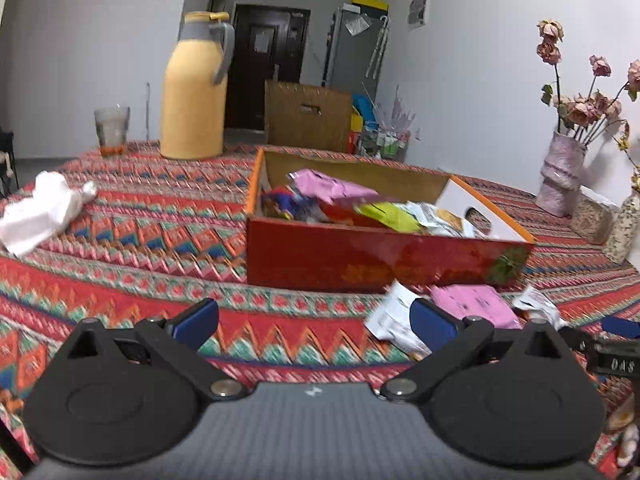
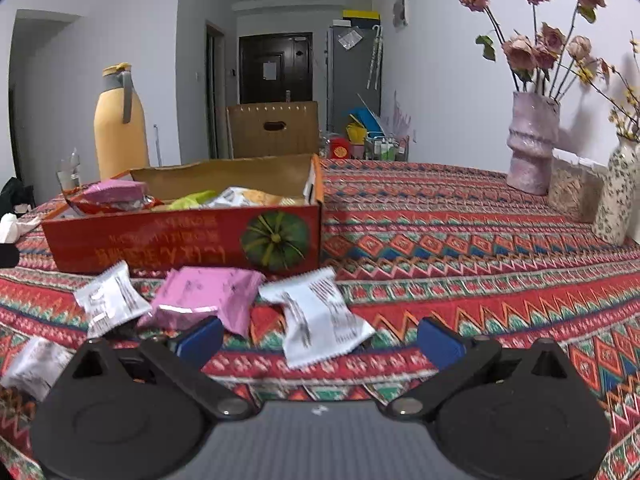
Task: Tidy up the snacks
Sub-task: 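Move both tools back toward the loose packets beside the box, then grasp a gold-brown packet with the left tool while the right tool grasps a white cracker packet, then carry the gold-brown packet and white cracker packet over the box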
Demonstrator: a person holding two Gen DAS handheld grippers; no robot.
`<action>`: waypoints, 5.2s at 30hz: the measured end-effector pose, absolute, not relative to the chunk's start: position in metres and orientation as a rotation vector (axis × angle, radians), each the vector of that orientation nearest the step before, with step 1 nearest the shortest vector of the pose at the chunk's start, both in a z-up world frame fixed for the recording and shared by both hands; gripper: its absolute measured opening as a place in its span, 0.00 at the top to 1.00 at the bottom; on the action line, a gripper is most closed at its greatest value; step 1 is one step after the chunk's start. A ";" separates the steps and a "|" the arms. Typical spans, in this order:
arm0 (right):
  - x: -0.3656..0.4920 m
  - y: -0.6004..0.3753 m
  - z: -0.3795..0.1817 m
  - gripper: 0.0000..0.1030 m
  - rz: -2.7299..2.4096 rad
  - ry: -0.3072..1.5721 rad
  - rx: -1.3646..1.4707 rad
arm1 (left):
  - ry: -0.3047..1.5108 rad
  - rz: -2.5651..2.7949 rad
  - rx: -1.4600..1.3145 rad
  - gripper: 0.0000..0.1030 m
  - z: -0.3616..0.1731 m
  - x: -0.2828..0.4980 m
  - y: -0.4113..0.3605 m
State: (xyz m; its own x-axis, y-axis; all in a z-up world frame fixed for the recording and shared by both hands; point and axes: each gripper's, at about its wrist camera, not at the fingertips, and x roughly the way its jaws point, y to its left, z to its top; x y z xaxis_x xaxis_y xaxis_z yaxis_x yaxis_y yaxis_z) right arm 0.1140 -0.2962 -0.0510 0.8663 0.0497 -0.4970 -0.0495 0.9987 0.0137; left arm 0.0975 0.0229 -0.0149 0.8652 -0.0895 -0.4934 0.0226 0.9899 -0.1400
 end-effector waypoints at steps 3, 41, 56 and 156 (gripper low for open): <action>0.109 -0.300 -0.051 0.00 0.044 0.509 -0.011 | 0.554 -0.080 -0.103 0.00 -0.018 0.096 0.012; 0.104 -0.317 -0.058 0.00 0.019 0.518 0.072 | 0.646 -0.176 -0.016 0.81 -0.052 0.078 -0.047; 0.102 -0.316 -0.057 0.00 -0.004 0.527 0.058 | 0.571 -0.143 -0.066 0.83 -0.039 0.071 -0.016; 0.227 -0.231 0.032 0.63 0.250 0.384 0.027 | 0.279 -0.084 0.055 0.83 0.070 0.167 -0.026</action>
